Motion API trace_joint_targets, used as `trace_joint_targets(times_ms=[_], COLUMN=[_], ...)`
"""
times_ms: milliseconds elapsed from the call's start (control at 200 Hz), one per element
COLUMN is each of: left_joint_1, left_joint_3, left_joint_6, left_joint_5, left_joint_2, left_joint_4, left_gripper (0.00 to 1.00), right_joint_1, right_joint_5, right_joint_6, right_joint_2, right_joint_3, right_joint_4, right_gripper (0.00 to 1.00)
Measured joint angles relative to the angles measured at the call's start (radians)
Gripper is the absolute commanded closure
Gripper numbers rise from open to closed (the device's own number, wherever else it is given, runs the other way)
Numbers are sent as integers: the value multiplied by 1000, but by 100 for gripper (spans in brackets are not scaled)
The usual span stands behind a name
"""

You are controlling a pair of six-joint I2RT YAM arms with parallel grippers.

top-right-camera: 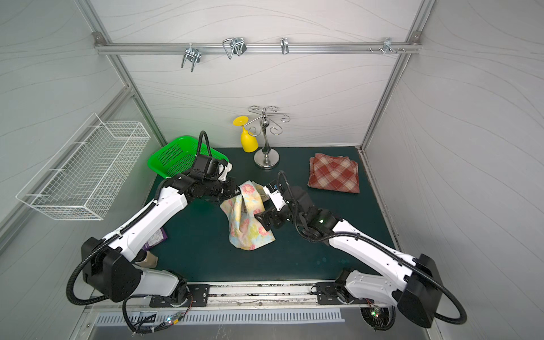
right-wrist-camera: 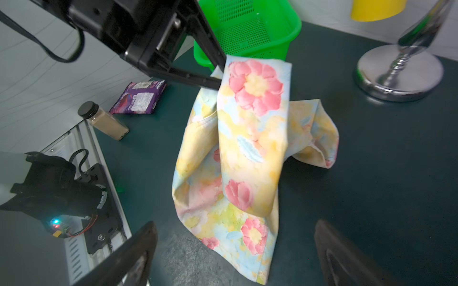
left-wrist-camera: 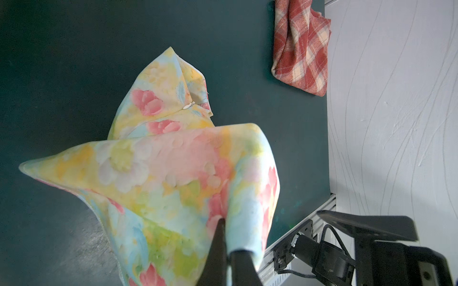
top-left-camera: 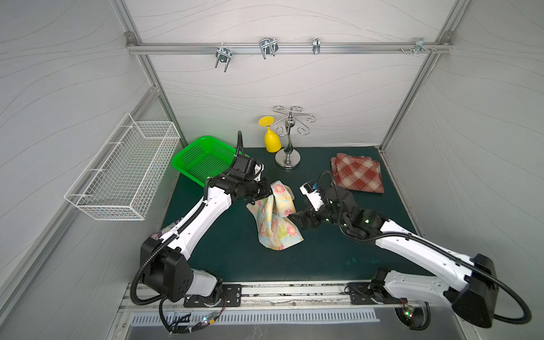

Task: Fold and stack skirts
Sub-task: Flatten out the skirt at the center of the table.

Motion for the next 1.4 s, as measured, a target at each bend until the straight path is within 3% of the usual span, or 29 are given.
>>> trace_joint_targets(times_ms=[330, 485, 680, 770, 906, 1146, 1316, 1401], left_joint_1=[-1, -1, -1, -1, -1, -1, -1, -1], left_joint_3=[-2, -2, -2, -2, -2, -2, -2, -2], left_joint_6=[0, 0, 0, 0, 0, -1, -2, -2], left_joint_5=[-10, -12, -15, -16, -16, -16, -16, -17], left_joint_2=[-41, -42, -42, -42, -42, -44, -44, -44], left_joint_4=[0, 0, 0, 0, 0, 0, 0, -1], left_gripper=[100, 100, 100, 100, 100, 100, 100, 100], right_joint_1=[-90, -93, -93, -93, -98, -143, -146, -146], right_joint_5=[-159, -210, -246, -248, -240, -264, -290, -314], right_joint_6=[5, 11, 15, 16, 10, 13, 27, 32], right_joint_2=[119, 146, 172, 172, 176, 223, 241, 249], right_joint_3=[60, 60, 60, 60, 60, 73, 75, 75], right_joint_4=[68, 74, 79, 87, 88, 90, 96, 103], right_gripper=[26, 31, 46, 45, 25, 25, 42, 59])
